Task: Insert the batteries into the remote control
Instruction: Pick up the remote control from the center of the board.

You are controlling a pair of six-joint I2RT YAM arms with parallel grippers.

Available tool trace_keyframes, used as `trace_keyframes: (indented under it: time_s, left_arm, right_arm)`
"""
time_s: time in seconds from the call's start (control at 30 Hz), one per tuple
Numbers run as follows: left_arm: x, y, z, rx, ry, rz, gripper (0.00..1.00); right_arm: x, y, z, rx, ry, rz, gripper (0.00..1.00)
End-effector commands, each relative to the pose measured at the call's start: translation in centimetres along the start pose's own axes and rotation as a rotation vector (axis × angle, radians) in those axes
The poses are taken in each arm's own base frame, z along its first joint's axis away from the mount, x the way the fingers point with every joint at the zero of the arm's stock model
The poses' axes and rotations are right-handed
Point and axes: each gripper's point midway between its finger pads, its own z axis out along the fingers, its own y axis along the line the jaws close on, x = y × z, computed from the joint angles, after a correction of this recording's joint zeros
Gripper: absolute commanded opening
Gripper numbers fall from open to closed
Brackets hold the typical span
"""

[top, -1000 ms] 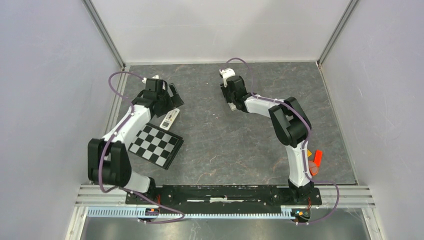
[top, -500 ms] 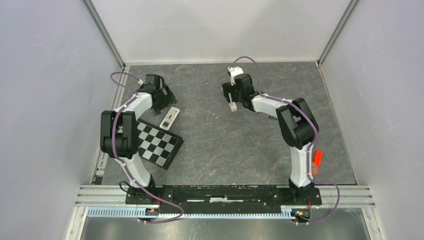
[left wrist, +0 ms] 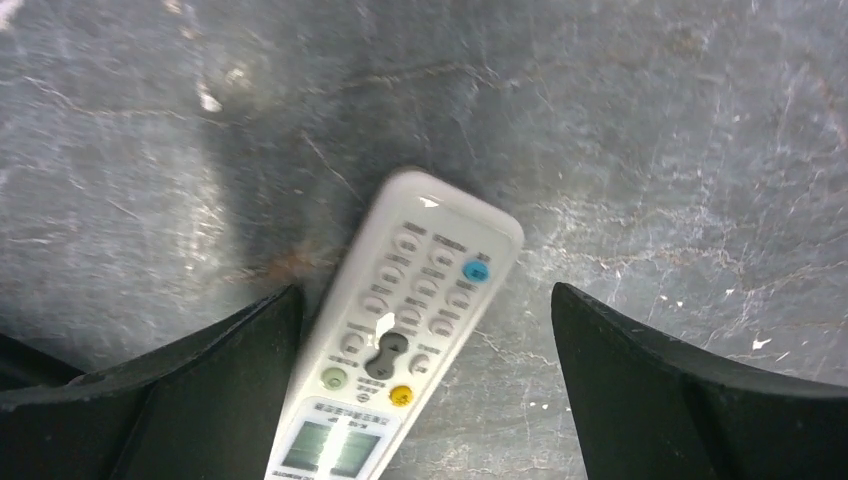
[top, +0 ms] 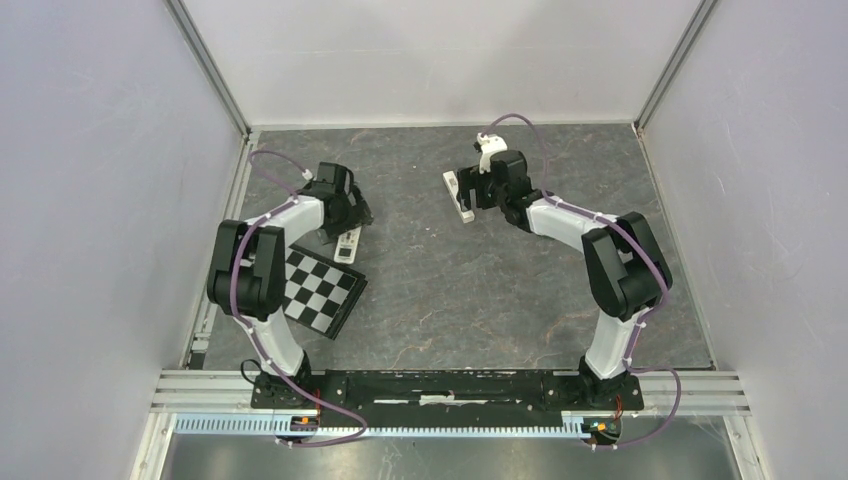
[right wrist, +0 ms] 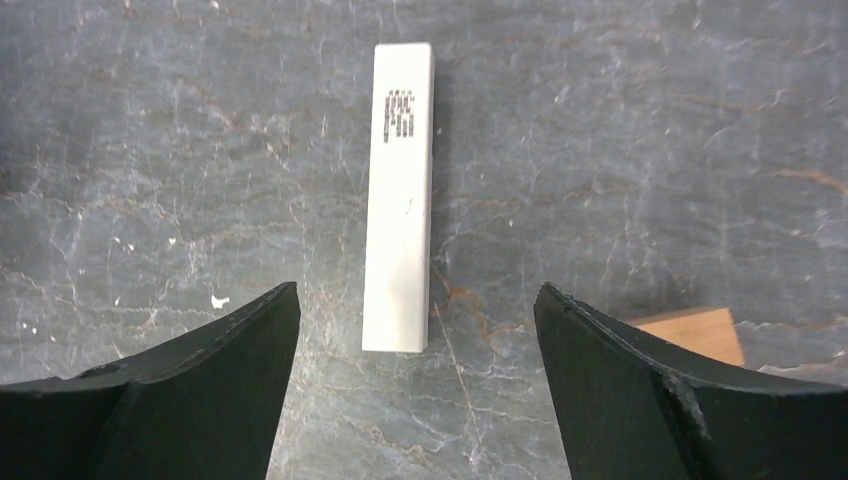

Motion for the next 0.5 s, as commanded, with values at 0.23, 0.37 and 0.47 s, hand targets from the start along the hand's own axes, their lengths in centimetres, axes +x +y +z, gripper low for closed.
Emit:
trace_keyframes:
  time_s: [0.23,0.37,0.47]
  left_arm:
    - [4.3,0.8,-1.0,-0.249,0.012,0.278,0.93]
    - [4.7,0.9,-0.9,-0.274,0.01,0.275,0.74]
    - [5.2,-0.1,-0.9,-0.232,0.02,0.276,0.6]
  right_arm:
    - [0.7,0.3,-2.8,-0.012,-0.007,0.041,0.9]
    - [1.2,0.4,-3.7,-0.023,-0.001,0.064,0.89]
    - [1.7,1.0,-4.5,-0.055,0.005,0.083,0.88]
